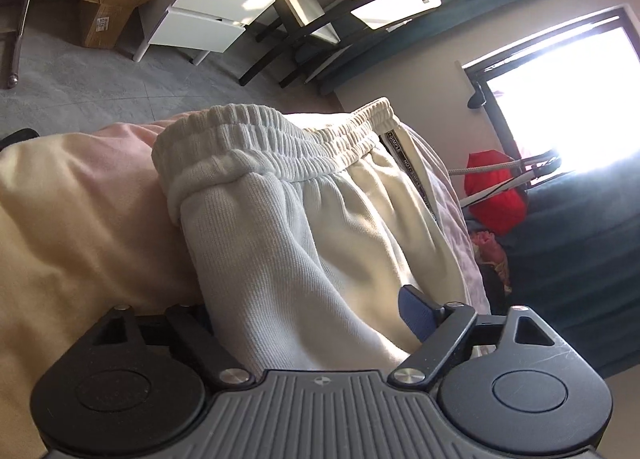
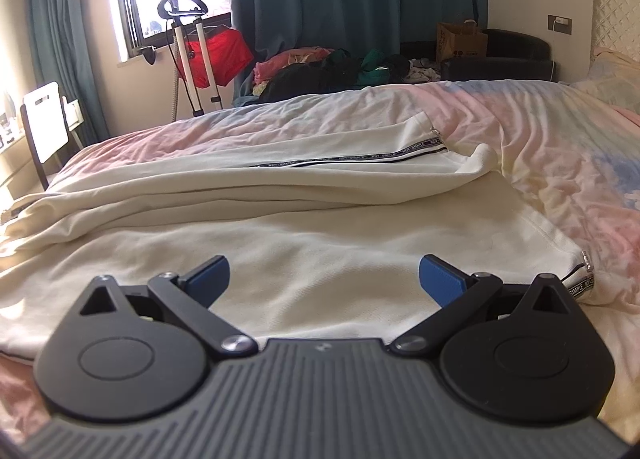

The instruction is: Fold clothes

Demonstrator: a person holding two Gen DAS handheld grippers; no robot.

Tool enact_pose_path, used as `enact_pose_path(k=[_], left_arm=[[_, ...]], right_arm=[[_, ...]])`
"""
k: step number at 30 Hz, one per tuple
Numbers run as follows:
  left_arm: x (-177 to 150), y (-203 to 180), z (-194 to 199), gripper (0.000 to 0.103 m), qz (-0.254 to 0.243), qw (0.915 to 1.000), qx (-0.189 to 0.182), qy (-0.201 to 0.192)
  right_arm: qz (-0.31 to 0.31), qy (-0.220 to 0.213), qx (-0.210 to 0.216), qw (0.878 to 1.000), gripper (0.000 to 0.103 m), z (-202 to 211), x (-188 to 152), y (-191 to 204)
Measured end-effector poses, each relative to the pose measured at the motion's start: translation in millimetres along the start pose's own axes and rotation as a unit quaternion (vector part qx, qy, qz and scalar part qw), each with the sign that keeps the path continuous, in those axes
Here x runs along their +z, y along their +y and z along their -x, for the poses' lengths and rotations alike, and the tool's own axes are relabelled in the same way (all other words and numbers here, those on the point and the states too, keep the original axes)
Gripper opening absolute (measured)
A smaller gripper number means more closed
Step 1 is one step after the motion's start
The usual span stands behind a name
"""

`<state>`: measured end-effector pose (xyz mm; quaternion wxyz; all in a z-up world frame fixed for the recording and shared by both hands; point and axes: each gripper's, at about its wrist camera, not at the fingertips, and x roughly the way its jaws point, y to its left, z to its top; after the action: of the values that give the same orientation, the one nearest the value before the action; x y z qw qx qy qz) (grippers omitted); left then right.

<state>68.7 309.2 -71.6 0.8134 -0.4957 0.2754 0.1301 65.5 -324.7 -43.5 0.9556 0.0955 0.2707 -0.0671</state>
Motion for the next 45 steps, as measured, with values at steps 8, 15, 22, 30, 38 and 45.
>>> enact_pose_path(k=[8, 15, 22, 30, 38, 45], left_arm=[[-6, 9, 12, 0.038, 0.026, 0.9996, -0.005, 0.005], [-11, 11, -6, 0.04, 0.016, 0.9988, 0.004, 0.047], [-10, 19, 0, 0.015, 0.026, 0.9989, -0.009, 0.037], [-14, 7, 19, 0.014, 0.032, 0.999, -0.03, 0.001], [-14, -4, 28, 0.013, 0.006, 0.9991, -0.034, -0.022], [-12, -19, 51, 0.009, -0.006, 0.9925, -0.099, -0.072]], right_arm=[[-0.01, 0.004, -0.016, 1.0, 0.103, -5, 2, -3], [-0.021, 0.011, -0.072, 0.997, 0.103, -9, 1, -11], [-0.205, 0.004, -0.125, 0.971, 0.103, -9, 11, -96], [-0.495, 0.018, -0.056, 0.867, 0.076, -22, -53, -218], [-0.523, 0.016, -0.042, 0.851, 0.049, -60, -57, -221], [-0.542, -0.036, -0.038, 0.838, 0.012, -47, -55, -222]])
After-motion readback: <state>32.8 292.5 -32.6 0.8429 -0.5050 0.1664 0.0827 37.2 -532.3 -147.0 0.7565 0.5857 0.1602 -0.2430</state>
